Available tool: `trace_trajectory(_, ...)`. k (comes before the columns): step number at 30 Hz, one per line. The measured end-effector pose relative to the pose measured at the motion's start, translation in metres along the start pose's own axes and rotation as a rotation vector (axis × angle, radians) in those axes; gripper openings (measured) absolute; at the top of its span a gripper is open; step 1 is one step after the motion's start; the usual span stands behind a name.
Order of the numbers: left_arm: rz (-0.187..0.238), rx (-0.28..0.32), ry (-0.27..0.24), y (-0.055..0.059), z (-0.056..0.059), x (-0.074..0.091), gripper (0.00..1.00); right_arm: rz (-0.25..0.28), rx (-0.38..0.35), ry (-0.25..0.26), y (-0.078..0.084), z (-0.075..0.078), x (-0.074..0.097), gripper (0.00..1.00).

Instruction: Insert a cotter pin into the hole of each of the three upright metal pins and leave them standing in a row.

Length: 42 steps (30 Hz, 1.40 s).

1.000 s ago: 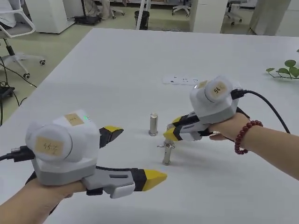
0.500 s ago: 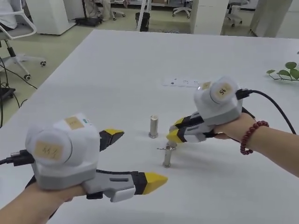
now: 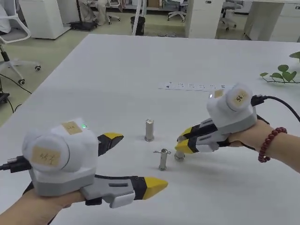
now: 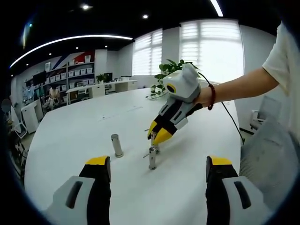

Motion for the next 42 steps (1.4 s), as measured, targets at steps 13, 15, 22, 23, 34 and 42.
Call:
trace_trajectory(13, 0.005, -0.003, 0.008, -0.001, 0.008, -0.003, 0.83, -0.005, -0.011, 0.0, 0.015, -0.014, 0.019, 0.13)
trace_trajectory(15, 0.007, -0.002, 0.008, -0.001, 0.009, -0.003, 0.83, -0.005, -0.01, -0.001, 0.017, -0.016, 0.02, 0.13)
trace_trajectory(22, 0.009, -0.001, 0.005, -0.001, 0.009, -0.002, 0.83, -0.001, -0.013, -0.004, 0.021, -0.021, 0.021, 0.13)
trace_trajectory(23, 0.01, -0.001, 0.005, -0.001, 0.009, -0.002, 0.83, 0.001, -0.011, -0.005, 0.022, -0.022, 0.02, 0.13)
trace_trajectory(34, 0.007, 0.002, 0.004, 0.0, 0.009, -0.002, 0.83, 0.012, 0.012, -0.01, 0.022, -0.022, 0.019, 0.14)
trace_trajectory(42, -0.002, 0.004, 0.005, 0.002, 0.01, -0.002, 0.82, 0.018, 0.016, -0.02, 0.023, -0.022, 0.018, 0.15)
Point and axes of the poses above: the centre of the closed fingertips' face, and the gripper's own axes: x roughly backward along the fingers, z roughly to its right, y roughly out of its underside, the point moved 5 cm from there along x, roughly backward along the fingers, and after that the axes turned 9 degrees about x, right-handed, at the moved point
